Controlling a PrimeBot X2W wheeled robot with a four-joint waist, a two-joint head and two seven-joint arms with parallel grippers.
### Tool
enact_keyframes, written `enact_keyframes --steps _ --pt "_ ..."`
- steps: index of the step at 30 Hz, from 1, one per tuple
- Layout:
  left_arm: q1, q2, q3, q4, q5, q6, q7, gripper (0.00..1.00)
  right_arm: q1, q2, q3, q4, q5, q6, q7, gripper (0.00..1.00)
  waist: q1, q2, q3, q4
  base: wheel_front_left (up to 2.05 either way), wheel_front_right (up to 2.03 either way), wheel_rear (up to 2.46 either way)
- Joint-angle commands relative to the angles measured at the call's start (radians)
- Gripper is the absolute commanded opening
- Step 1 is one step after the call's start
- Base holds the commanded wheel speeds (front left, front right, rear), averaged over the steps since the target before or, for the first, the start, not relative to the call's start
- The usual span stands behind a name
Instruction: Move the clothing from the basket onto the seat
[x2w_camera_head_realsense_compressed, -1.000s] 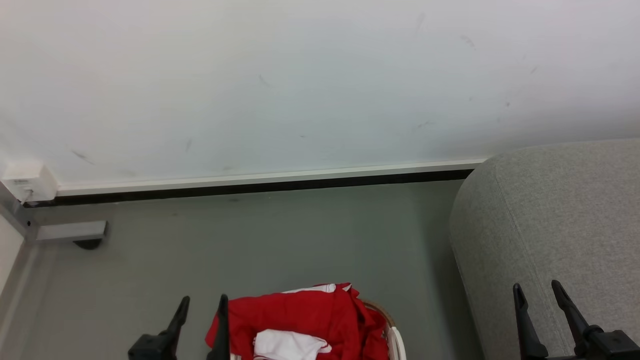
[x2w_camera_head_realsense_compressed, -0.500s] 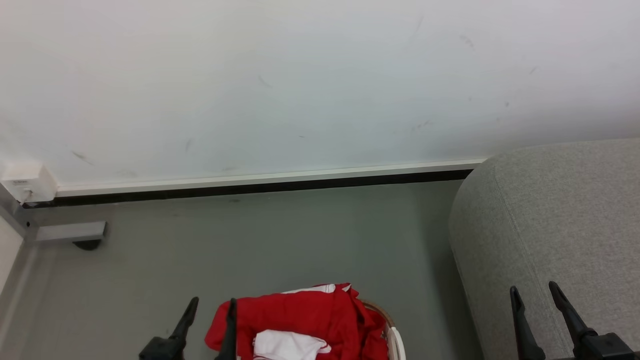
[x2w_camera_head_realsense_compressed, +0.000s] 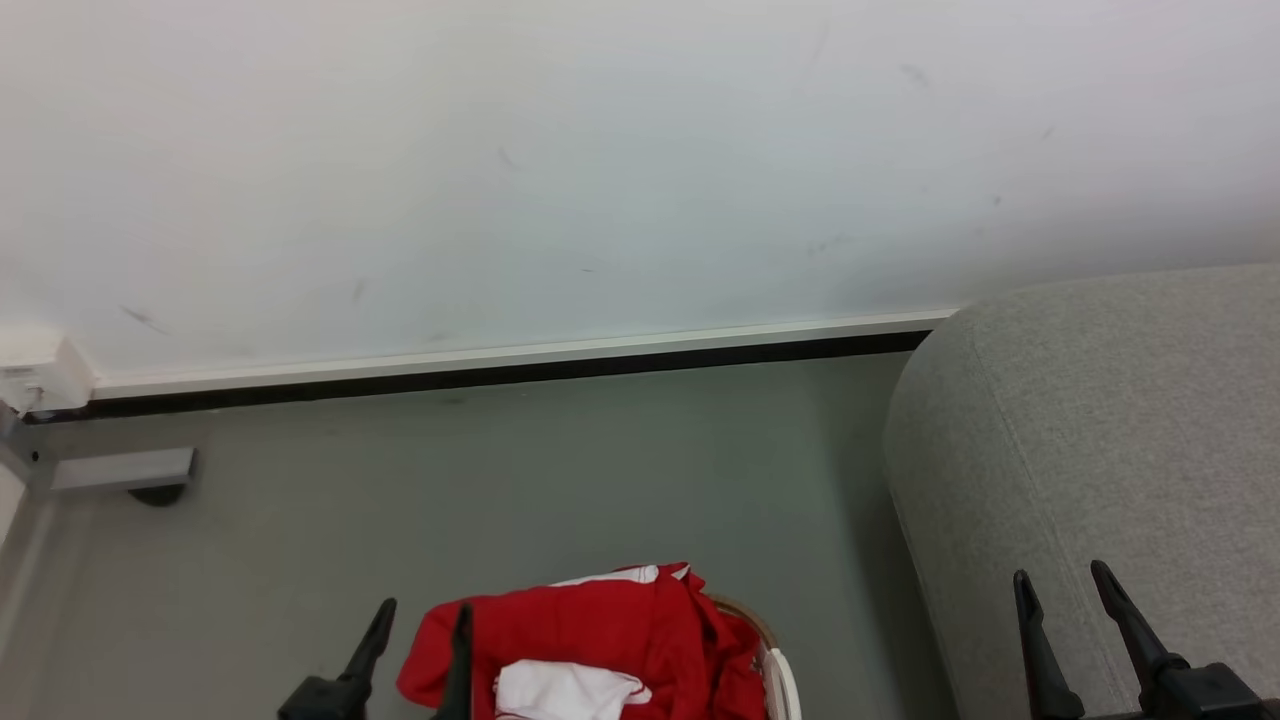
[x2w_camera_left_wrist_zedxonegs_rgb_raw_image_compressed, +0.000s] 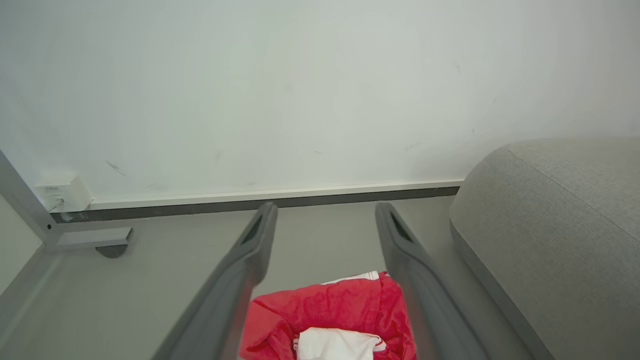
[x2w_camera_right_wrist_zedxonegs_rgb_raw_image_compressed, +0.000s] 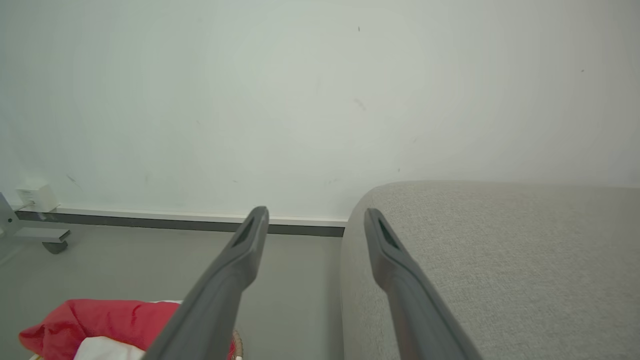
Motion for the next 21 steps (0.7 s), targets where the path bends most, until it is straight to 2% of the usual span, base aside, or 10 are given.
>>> enact_keyframes --steps 1,7,12,17,21 --pt "0.007 0.007 0.0 0.003 -0.006 0.001 -0.001 1.0 -0.012 -0.005 0.004 -0.006 0.005 -0.002 -0.003 1.0 0.0 0.0 0.006 -0.018 0.0 0.0 0.0" --pt "-0.025 0.007 -0.013 0.005 -0.001 -0.008 -0.001 1.0 -0.041 -0.012 0.023 -0.034 0.005 -0.002 -0.002 1.0 0.0 0.0 0.036 -0.077 0.0 0.0 0.0" --pt "-0.084 0.007 -0.04 0.038 0.009 -0.023 -0.001 1.0 -0.084 -0.021 0.043 -0.077 0.01 -0.002 -0.002 1.0 0.0 0.0 0.108 -0.131 0.0 0.0 0.0" --pt "-0.164 0.007 -0.073 0.125 0.033 -0.041 -0.001 1.0 -0.133 -0.026 0.061 -0.113 0.009 -0.002 -0.002 1.0 0.0 0.0 0.195 -0.168 0.0 0.0 0.0" --pt "-0.267 0.007 -0.108 0.26 0.064 -0.059 -0.001 1.0 -0.191 -0.033 0.08 -0.151 0.004 -0.002 -0.002 1.0 0.0 0.0 0.306 -0.198 0.0 0.0 0.0"
